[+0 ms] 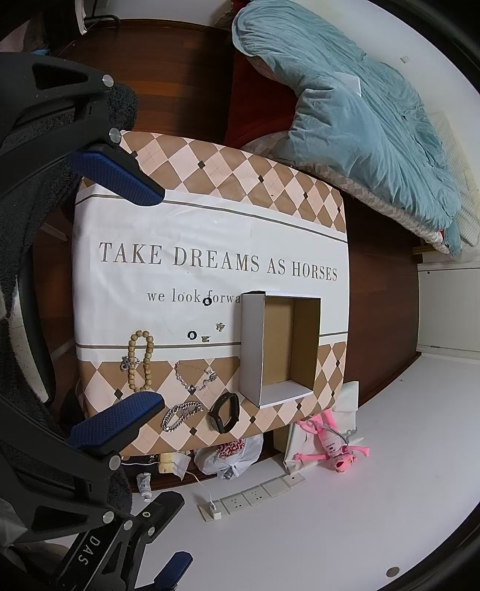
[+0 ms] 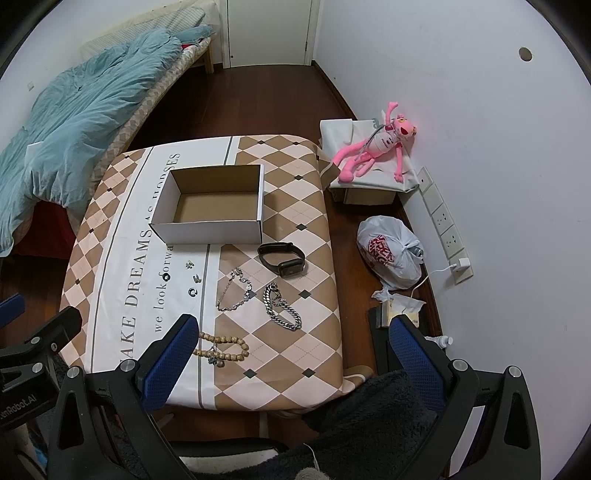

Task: Organize jewelry

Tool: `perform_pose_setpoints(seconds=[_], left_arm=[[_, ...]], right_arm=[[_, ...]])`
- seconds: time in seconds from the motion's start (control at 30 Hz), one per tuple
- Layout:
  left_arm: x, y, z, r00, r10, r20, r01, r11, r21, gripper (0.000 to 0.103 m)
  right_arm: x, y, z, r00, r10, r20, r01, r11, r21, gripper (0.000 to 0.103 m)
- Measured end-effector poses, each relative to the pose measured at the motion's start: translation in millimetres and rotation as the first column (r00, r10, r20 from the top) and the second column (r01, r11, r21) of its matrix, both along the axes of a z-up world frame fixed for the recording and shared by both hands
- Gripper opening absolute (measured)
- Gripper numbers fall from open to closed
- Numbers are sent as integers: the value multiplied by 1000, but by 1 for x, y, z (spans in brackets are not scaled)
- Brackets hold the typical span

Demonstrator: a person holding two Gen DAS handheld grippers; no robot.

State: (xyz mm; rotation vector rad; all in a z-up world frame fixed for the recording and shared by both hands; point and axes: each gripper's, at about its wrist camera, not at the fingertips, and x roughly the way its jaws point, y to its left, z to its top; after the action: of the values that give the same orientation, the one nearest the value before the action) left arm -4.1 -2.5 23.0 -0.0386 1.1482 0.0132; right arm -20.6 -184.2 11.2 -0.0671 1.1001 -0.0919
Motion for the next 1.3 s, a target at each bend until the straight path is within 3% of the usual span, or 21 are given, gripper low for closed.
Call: perform_pose_setpoints(seconds=[1.1,1.3], left_arm=[[-2,-5,2,1000,-5,11,5,1000,2,103],[7,-9,-9,1000,-4,1,4,1000,10,103]], right_arm=[[3,0,13,1000,-6,18,6,1000,2,103],[11,-10,0,999,-38,-19,39,998,54,103]])
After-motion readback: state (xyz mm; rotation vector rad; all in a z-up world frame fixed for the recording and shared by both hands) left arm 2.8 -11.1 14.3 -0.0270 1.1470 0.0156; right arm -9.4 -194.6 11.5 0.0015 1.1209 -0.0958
